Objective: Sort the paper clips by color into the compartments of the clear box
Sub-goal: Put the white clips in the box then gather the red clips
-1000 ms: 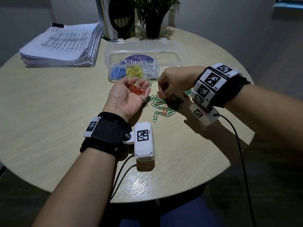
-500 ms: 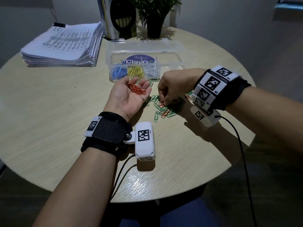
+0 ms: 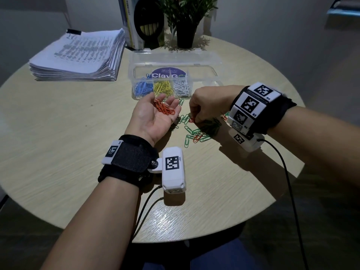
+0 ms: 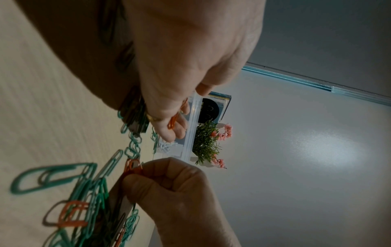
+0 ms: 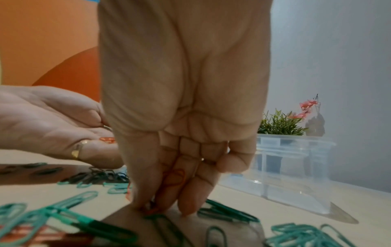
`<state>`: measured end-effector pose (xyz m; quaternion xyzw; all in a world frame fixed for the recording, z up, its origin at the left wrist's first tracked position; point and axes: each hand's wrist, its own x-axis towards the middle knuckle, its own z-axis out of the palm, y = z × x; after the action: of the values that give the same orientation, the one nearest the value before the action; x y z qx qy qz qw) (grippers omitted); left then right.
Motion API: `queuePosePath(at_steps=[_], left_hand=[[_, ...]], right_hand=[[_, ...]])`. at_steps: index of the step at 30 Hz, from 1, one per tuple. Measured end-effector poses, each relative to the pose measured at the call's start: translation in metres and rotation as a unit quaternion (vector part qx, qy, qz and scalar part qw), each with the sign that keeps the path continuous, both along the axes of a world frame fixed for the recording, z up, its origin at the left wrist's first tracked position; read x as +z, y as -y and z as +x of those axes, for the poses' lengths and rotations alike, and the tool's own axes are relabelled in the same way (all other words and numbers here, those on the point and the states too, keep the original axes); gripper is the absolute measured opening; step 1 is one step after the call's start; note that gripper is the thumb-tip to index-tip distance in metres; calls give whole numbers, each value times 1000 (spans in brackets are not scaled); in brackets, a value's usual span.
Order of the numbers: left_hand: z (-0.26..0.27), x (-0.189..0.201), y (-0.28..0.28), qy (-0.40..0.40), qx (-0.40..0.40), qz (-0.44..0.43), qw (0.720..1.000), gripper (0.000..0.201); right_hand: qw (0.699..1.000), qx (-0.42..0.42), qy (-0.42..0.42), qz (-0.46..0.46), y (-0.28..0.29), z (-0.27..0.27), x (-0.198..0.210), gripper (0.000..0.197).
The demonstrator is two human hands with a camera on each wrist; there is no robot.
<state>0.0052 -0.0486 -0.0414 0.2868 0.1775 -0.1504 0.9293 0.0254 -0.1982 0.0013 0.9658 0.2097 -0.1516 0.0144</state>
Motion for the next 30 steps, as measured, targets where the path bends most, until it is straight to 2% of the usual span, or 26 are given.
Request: queuePosePath(at_steps=[8, 15, 18, 20, 23, 25, 27, 30], left_hand=[[-1, 0, -1, 3, 0, -2, 1000, 35], [0, 0, -1, 2, 0, -6, 1000, 34], [0, 0, -1, 4, -4, -1, 1000, 34], [0, 0, -1, 4, -4, 4, 1000, 34], [0, -1, 0, 6, -5, 5, 1000, 33], [1, -1, 0, 6, -7, 2, 1000, 32], [0, -1, 2, 15, -13, -9, 1000, 31], [-3, -1, 6, 27, -26, -17, 999, 43]], right_hand=[[999, -32, 12, 41, 1, -1, -1, 17], [1000, -15, -7, 5, -3, -6, -1, 20], [1000, -20, -1, 14, -2, -6, 2, 14], [999, -27, 6, 39, -2, -3, 6, 6], [992, -46, -2, 119, -2, 4, 12, 8], [976, -69, -20, 207, -4, 6, 19, 2], [961, -72, -29, 267, -11, 7, 26, 4], [959, -45, -14, 278, -25, 5, 28, 10]])
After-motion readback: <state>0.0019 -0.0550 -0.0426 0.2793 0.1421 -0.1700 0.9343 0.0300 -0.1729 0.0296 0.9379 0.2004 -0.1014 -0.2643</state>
